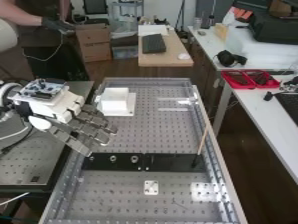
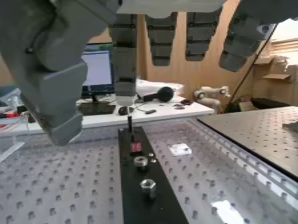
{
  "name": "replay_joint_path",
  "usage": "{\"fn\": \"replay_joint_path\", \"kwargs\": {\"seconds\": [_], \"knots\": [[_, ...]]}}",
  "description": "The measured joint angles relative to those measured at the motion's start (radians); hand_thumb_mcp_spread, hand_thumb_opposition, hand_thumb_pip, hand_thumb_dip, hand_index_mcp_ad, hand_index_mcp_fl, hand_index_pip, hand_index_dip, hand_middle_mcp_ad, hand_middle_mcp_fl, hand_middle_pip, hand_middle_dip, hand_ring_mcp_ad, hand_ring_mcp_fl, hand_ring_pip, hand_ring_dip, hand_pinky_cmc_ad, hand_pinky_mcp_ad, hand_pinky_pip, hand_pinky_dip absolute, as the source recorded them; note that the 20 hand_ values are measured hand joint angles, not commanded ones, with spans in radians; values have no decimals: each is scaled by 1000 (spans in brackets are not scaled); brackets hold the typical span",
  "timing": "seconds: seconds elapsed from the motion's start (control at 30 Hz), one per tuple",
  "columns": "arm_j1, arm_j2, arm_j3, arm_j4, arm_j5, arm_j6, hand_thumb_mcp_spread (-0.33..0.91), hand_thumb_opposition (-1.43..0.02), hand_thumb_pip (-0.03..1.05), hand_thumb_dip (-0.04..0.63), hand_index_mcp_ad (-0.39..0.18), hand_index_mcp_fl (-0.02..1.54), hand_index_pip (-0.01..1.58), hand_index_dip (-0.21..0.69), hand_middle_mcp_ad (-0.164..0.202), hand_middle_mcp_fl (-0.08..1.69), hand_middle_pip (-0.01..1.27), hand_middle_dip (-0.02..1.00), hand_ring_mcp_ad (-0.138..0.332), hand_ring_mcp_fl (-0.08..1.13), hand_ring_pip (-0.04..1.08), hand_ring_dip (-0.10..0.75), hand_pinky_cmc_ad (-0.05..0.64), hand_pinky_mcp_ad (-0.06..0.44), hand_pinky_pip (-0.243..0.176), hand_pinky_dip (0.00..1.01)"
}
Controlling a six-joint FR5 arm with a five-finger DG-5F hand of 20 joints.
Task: Grab the smaller nut and place it in the white container
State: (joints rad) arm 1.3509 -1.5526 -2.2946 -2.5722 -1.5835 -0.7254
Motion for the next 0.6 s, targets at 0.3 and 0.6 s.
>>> {"fn": "replay_joint_path", "kwargs": {"seconds": [0.3,0.6], "knots": [[-15,-48,-8,49,-2,-17,372,-860,723,222,-113,54,1011,239,87,7,131,206,164,0,87,66,393,297,-91,126],[-18,-80,-13,67,1,-21,405,-878,721,253,-127,37,1253,333,80,10,133,206,145,0,89,73,393,293,-91,126]]}}
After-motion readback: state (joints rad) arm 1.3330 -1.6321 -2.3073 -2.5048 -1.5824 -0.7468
